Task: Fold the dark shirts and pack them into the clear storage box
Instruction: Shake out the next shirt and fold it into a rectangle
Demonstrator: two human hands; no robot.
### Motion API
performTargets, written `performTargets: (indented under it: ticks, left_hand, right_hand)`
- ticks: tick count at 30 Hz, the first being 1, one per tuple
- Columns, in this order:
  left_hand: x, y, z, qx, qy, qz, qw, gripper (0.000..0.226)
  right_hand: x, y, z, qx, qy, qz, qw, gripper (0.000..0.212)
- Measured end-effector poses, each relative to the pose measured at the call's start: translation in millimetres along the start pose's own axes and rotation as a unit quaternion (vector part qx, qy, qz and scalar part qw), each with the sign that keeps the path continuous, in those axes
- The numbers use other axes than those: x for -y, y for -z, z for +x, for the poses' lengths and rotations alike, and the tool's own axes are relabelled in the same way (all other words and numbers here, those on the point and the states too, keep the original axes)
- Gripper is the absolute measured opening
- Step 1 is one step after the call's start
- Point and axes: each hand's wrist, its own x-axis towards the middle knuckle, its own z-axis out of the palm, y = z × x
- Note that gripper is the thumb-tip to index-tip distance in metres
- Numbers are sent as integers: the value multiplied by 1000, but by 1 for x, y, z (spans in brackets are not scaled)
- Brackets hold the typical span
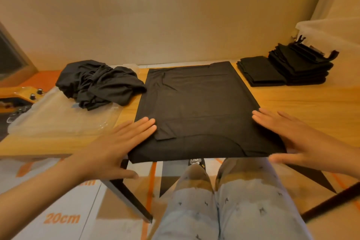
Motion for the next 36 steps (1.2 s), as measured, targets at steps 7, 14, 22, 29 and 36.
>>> performTargets:
  ticks: [7,14,22,29,36]
  left_hand:
    - [19,-3,-2,-23,-35,105,994,90]
    - [-4,-12,20,-28,-90,94,991,102]
    - [-4,-26,8,-58,-69,37,995,71]
    - [-18,-22,3,-100,-23,-102,990,49]
    - [-37,7,0,-135,110,-294,940,40]
  right_hand:
    - [-13,-7,-12,17,5,-101,995,98]
    - [1,-20,1,-66,40,-58,995,70]
    - [-6,-29,-9,-84,64,-137,985,71]
    - [-4,-30,-22,-91,42,6,995,47]
    - [25,-6,-36,-181,-31,253,950,49]
